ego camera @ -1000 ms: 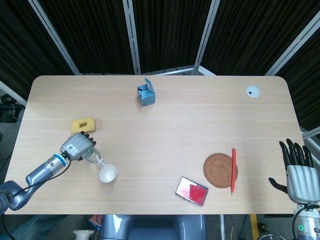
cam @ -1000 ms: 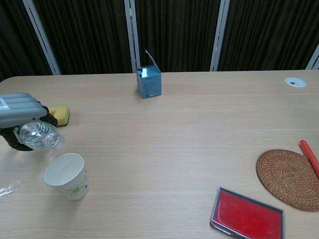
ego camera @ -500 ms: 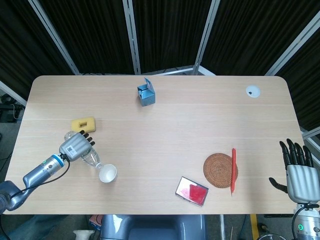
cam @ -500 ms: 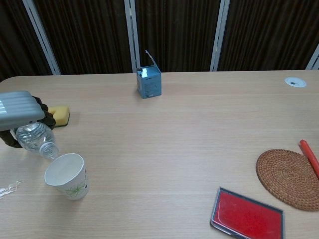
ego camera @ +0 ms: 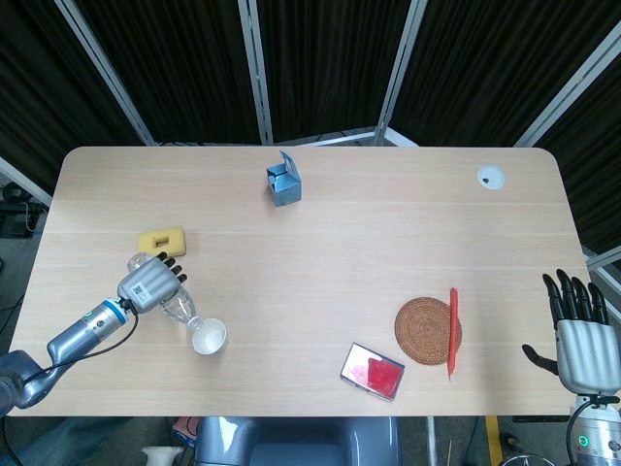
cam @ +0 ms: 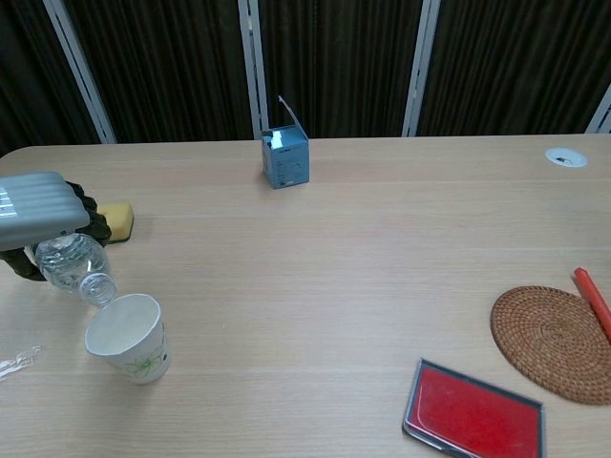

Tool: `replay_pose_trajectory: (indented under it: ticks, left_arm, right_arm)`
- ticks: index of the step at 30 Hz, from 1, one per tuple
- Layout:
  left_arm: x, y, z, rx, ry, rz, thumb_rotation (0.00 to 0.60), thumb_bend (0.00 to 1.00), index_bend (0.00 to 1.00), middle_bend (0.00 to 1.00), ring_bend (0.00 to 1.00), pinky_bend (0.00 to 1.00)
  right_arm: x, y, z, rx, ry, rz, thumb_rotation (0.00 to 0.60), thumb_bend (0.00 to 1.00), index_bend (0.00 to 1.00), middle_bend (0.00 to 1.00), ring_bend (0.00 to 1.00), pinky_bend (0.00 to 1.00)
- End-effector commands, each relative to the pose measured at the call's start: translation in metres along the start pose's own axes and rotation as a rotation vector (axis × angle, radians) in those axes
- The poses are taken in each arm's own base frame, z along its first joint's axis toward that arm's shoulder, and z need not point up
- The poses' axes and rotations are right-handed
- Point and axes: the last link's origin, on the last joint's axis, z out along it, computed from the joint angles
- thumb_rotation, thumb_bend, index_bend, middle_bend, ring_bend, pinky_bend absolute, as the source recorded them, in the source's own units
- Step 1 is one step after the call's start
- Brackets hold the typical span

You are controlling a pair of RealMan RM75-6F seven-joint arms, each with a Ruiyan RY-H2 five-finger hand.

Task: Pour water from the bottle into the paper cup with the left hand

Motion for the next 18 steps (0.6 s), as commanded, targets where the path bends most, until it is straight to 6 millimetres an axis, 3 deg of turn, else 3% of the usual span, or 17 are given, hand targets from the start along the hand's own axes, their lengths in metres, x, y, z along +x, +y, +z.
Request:
replay_pose_trajectory:
  ticks: [1,18]
  left_arm:
    - [0.0008,-0.0007,-0.0002,0.001,0.005,0.01,0.6,0.48,0.68,0.51,0.37,0.41]
    - [0.0079,-0.0057,-0.0034,0.0,0.049,0.062,0.6,0.48,0.68,0.51,0.37,0.41]
  right_arm:
    - [0.0,0.0,0.0,-0.001,0.0,0.001,0.6,0.0,0.0,0.0,0.0,0.0]
    - [0.0005,-0.0001,-0.0006,0.0,0.001,0.0,0.6,0.0,0.0,0.0,0.0,0.0]
